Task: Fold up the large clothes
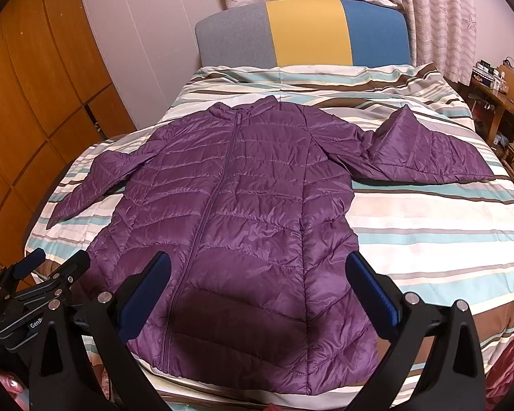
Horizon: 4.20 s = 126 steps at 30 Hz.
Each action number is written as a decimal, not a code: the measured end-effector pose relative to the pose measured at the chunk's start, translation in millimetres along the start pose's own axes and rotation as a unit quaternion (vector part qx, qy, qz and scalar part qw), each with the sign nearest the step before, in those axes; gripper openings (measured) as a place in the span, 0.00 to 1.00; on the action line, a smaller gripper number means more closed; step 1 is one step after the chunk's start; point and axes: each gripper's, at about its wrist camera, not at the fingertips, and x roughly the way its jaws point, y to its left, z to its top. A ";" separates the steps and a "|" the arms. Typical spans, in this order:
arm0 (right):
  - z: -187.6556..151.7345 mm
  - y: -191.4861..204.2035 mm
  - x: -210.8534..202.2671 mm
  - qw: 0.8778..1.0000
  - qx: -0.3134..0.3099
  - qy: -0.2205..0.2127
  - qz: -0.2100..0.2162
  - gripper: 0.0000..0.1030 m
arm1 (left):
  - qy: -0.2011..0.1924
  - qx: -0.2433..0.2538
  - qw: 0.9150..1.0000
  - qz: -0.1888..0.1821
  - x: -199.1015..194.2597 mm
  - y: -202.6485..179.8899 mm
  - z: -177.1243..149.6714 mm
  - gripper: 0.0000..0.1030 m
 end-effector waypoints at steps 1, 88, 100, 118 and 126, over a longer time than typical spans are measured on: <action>0.1 -0.2 -0.3 1.000 0.001 -0.001 0.001 0.98 | 0.001 0.000 1.000 0.000 0.5 0.3 -0.1 0.97; 92.7 -323.7 83.1 0.893 0.262 -0.187 -0.314 0.06 | 0.057 -0.094 0.993 0.048 225.8 71.9 30.4 0.97; 130.3 -90.6 163.6 0.943 -0.101 -0.184 -0.258 0.05 | 0.055 -0.101 0.993 0.038 225.3 75.0 29.9 0.97; 75.3 85.9 252.1 0.926 -0.344 -0.144 -0.063 0.04 | 0.056 -0.100 0.993 0.042 224.8 74.7 30.6 0.97; 54.9 97.7 279.5 0.903 -0.421 -0.082 0.028 0.09 | 0.053 -0.093 0.994 0.039 210.4 71.7 38.8 0.97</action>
